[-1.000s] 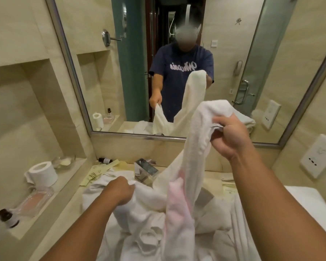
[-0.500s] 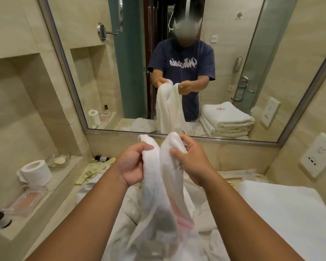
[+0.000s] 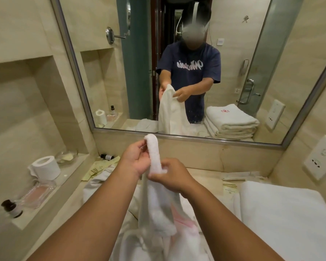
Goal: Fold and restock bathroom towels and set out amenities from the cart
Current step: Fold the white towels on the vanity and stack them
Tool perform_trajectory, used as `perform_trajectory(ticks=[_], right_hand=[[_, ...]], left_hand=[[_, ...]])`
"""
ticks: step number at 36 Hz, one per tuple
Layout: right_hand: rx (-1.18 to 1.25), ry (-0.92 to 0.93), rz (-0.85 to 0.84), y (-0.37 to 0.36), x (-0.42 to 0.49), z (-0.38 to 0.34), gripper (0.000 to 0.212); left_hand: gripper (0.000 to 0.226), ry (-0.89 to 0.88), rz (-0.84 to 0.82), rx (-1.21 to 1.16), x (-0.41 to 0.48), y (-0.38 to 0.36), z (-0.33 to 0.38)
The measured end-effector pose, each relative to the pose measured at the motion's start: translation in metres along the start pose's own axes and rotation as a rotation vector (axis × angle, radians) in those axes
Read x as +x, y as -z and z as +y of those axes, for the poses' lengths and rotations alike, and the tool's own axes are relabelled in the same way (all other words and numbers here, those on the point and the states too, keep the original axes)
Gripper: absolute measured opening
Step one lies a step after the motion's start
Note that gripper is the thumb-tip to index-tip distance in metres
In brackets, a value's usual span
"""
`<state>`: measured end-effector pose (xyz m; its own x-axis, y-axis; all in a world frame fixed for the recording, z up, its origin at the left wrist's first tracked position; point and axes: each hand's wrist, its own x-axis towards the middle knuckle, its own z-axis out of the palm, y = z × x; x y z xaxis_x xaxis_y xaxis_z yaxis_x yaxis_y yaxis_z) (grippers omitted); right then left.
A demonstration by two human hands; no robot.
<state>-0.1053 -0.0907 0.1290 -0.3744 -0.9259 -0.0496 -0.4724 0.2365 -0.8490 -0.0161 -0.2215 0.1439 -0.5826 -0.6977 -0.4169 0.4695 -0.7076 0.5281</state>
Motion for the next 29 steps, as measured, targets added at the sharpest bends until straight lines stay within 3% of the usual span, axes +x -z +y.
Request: perform_trajectory(ticks=[3, 6, 7, 10, 13, 15, 18, 22, 24, 26, 29], right_hand=[[0.163, -0.03, 0.021, -0.004, -0.001, 0.003, 0.015], [0.561, -0.157, 0.141, 0.004, -0.002, -0.002, 0.014], [0.67, -0.177, 0.149, 0.008, -0.003, -0.006, 0.014], [0.912, -0.219, 0.178, 0.019, -0.008, -0.015, 0.016], [1.056, -0.258, 0.261, 0.024, -0.009, -0.019, 0.015], [1.109, -0.27, 0.299, 0.025, -0.009, -0.021, 0.014], [1.21, -0.266, 0.303, 0.026, -0.01, -0.02, 0.017], [1.26, -0.224, 0.268, 0.029, -0.012, -0.016, 0.023], [1.261, -0.177, 0.219, 0.03, -0.016, -0.014, 0.026], [1.232, -0.145, 0.179, 0.029, -0.022, -0.012, 0.025], [1.161, -0.11, 0.198, 0.028, -0.03, -0.008, 0.033]], left_hand=[[0.029, -0.169, 0.024, 0.097, -0.014, 0.002, -0.006], [0.031, -0.553, 0.204, 0.67, -0.045, 0.018, -0.026], [0.03, -0.62, 0.159, 0.863, -0.06, 0.024, -0.035], [0.061, -0.456, -0.201, 1.316, -0.095, 0.045, -0.065], [0.109, -0.437, -0.228, 1.527, -0.106, 0.056, -0.09], [0.111, -0.582, -0.181, 1.535, -0.099, 0.058, -0.1], [0.079, -0.799, -0.13, 1.508, -0.086, 0.063, -0.099], [0.046, -0.977, -0.067, 1.258, -0.085, 0.059, -0.088], [0.034, -0.963, 0.028, 1.088, -0.088, 0.048, -0.082], [0.021, -0.816, 0.144, 0.932, -0.087, 0.037, -0.076], [0.03, -0.7, 0.237, 0.839, -0.085, 0.027, -0.064]])
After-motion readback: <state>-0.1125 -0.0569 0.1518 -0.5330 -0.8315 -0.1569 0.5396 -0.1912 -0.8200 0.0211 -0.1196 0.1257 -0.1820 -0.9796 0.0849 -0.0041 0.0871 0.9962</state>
